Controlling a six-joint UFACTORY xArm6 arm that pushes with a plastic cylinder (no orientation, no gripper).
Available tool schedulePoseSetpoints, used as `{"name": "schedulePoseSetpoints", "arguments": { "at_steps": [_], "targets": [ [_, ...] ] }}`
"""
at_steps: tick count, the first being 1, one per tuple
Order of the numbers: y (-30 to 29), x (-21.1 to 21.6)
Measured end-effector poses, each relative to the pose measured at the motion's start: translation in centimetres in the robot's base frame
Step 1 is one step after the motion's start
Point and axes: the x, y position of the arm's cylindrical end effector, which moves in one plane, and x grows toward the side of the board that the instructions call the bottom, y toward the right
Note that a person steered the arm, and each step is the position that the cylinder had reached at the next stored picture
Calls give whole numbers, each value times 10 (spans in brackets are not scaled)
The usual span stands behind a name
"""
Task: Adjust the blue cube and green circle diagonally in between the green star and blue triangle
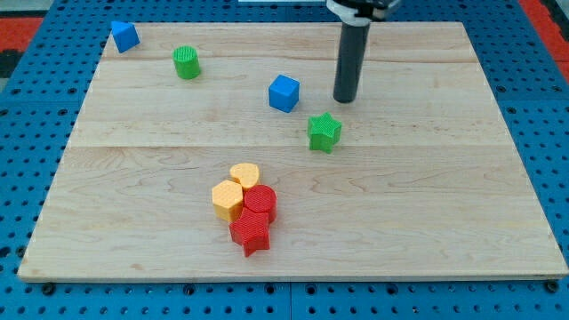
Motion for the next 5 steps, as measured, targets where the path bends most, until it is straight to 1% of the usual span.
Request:
{"name": "schedulePoseSetpoints", "arguments": {
  "at_steps": [1,2,3,4,5],
  "targets": [
    [-65,-7],
    [-97,-9],
    [-107,-55],
    [-165,-86],
    [-218,-83]
  ]
}}
